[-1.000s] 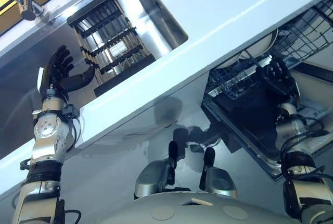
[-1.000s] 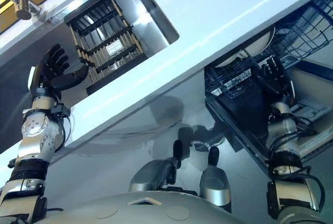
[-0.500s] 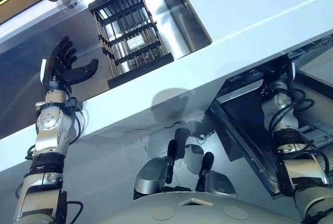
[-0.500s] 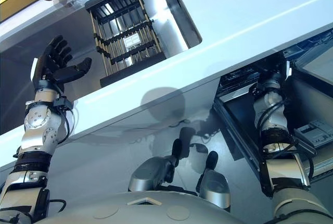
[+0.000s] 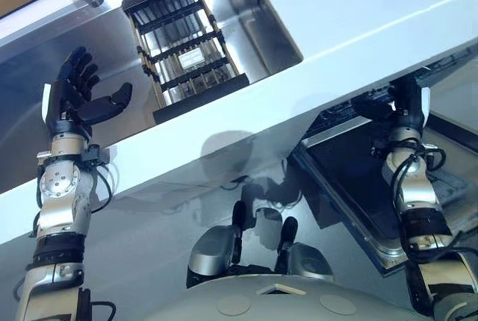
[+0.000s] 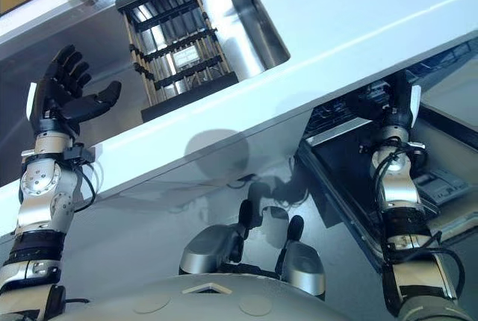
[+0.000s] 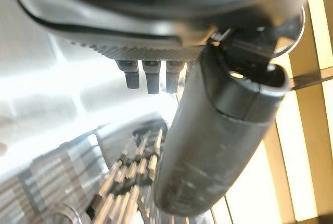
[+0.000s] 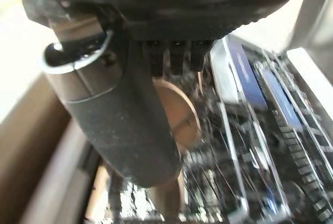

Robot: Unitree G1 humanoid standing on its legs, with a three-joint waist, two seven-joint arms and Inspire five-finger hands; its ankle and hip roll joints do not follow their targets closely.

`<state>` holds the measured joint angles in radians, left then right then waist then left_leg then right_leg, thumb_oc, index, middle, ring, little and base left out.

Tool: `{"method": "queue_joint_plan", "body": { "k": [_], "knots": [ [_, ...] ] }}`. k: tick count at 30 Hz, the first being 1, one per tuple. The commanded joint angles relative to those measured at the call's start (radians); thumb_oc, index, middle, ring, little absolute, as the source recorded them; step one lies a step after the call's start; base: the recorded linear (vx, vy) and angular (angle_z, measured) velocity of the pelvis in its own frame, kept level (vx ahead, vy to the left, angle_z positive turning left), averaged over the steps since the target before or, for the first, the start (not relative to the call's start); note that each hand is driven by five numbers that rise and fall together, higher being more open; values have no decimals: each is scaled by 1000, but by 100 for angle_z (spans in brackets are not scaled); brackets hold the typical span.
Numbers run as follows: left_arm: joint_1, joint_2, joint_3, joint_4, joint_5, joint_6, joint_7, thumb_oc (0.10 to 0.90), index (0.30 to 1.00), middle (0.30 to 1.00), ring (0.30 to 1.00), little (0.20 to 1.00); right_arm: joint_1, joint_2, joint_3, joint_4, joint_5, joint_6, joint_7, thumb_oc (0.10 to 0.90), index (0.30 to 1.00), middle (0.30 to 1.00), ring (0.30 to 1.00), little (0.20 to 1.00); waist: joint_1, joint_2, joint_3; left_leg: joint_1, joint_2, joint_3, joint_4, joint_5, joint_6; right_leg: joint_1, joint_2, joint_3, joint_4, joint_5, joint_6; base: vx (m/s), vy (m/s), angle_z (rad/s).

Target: Pick up plates and place into dishwasher.

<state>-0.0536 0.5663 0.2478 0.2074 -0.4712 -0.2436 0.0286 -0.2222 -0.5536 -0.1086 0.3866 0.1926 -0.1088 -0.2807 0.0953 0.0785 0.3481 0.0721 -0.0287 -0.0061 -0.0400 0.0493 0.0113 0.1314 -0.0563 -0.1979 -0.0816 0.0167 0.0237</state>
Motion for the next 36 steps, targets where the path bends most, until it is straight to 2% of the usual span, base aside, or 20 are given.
{"method": "queue_joint_plan", "body": {
  "k": [1,4,8,11,18,24,27,30,34,36],
  "knots": [
    [28,0,1,46,-2,-46,-11,800,900,900,900,900,51,-90,-112,-70,2,-96,38,800,900,900,900,900,-54,-49,-158,-21,-38,51,100,-163,43,-128,-12,18,232,-141,45,-44,65,-26],
    [5,10,-6,59,-9,-37,-17,800,900,900,900,900,58,-109,-140,-42,53,-79,63,800,900,900,900,900,-68,-57,-165,-9,-37,81,94,-171,46,-127,-15,23,226,-135,59,-42,30,-48],
    [-34,29,-25,91,-21,-34,-30,800,900,900,900,900,52,-127,-167,6,106,-89,59,800,900,900,900,900,-82,-64,-175,3,-38,109,87,-180,47,-124,-18,31,209,-122,75,-30,12,-28],
    [-55,39,-37,110,-28,-40,-30,800,900,900,900,900,43,-135,-187,51,160,-98,14,800,900,900,900,900,-88,-67,-180,10,-38,127,86,-189,48,-125,-20,37,198,-112,84,-16,-9,-21],
    [-57,39,-54,150,-42,-66,-32,800,900,900,900,900,58,-104,-280,177,250,-183,-220,800,900,900,900,900,-100,-57,-180,14,-37,146,98,-208,54,-125,-14,55,192,-110,86,-1,-29,-9],
    [-58,38,-55,168,-45,-85,-4,800,900,900,900,900,79,-75,-323,292,373,-173,-219,800,900,900,900,900,-111,-43,-170,8,-32,147,119,-217,54,-130,-5,63,212,-126,73,25,-62,-5],
    [-66,40,-58,176,-55,-112,26,800,900,900,900,900,77,-77,-333,354,424,-187,-210,800,900,900,900,900,-115,-36,-150,-18,-27,143,168,-228,52,-146,-6,66,241,-140,60,-18,-77,-3],
    [-108,46,-78,184,-83,-148,64,800,900,900,900,900,49,-97,-333,432,491,-209,-185,800,900,900,900,900,-121,-28,-84,-100,-20,131,282,-253,45,-203,-12,70,308,-158,33,-146,-105,-1],
    [-157,59,-87,173,-100,-187,115,800,900,900,900,900,9,-107,-308,473,598,-212,-113,800,900,900,900,900,-129,-22,-4,-218,-4,119,417,-273,40,-311,-11,68,422,-179,-6,-192,-108,9],
    [-175,62,-76,158,-113,-210,138,800,900,900,900,900,-7,-94,-294,489,661,-215,-71,800,900,900,900,900,-129,-17,30,-288,-1,112,495,-296,45,-385,-6,64,515,-212,-27,-177,-97,8]
  ]
}}
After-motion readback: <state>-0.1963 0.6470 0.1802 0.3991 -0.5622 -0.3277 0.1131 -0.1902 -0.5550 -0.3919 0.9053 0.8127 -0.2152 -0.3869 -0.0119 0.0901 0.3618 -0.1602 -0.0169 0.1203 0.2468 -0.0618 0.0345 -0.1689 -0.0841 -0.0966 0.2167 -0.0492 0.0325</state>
